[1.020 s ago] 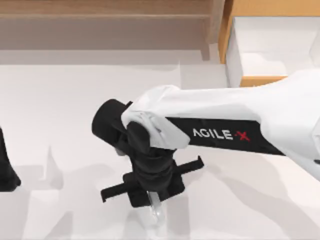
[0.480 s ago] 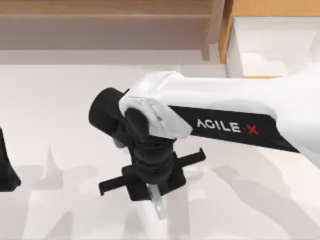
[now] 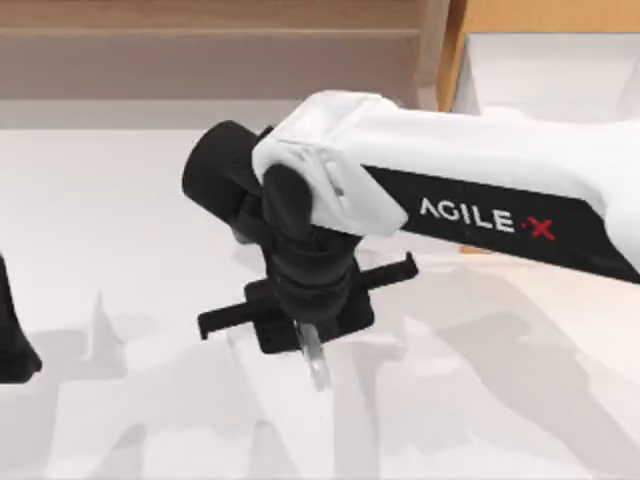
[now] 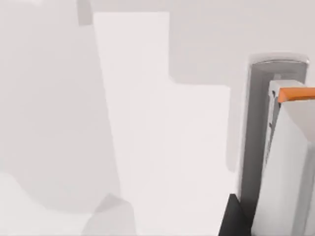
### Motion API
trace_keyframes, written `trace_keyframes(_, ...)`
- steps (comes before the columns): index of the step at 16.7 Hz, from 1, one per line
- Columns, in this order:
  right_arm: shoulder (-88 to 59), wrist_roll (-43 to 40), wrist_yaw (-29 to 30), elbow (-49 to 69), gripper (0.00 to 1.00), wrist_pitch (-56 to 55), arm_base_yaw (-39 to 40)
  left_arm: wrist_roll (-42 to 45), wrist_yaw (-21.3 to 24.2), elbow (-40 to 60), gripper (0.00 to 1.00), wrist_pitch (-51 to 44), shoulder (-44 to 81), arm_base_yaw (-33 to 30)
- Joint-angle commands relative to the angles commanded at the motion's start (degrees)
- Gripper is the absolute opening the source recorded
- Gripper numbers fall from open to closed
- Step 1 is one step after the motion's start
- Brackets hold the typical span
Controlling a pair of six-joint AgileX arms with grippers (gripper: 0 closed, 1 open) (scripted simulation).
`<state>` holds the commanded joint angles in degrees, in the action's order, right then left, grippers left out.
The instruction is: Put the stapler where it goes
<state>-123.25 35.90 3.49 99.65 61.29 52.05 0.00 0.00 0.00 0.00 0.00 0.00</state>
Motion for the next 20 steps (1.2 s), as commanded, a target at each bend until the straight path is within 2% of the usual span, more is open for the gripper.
trace_keyframes(5, 5.1, -2.7, 9.6, 12.3, 0.0, 3.5, -10.6, 0.0, 0.0, 0.0, 1.0, 0.0, 0.0, 0.0)
trace_keyframes(9, 2.5, -9.0, 11.5, 20.8, 0.0, 7.7, -22.4, 0.0, 0.0, 0.0, 1.0, 0.0, 0.0, 0.0)
trace_keyframes(12, -2.1, -15.2, 9.0, 25.0, 0.0, 9.8, -32.6, 0.0, 0.0, 0.0, 1.0, 0.0, 0.0, 0.0)
trace_keyframes(15, -8.4, -21.3, 4.2, 26.3, 0.0, 11.3, -40.6, 0.0, 0.0, 0.0, 1.0, 0.0, 0.0, 0.0)
trace_keyframes(20, -16.7, -27.0, -2.8, 25.0, 0.0, 13.1, -44.2, 0.0, 0.0, 0.0, 1.0, 0.0, 0.0, 0.0)
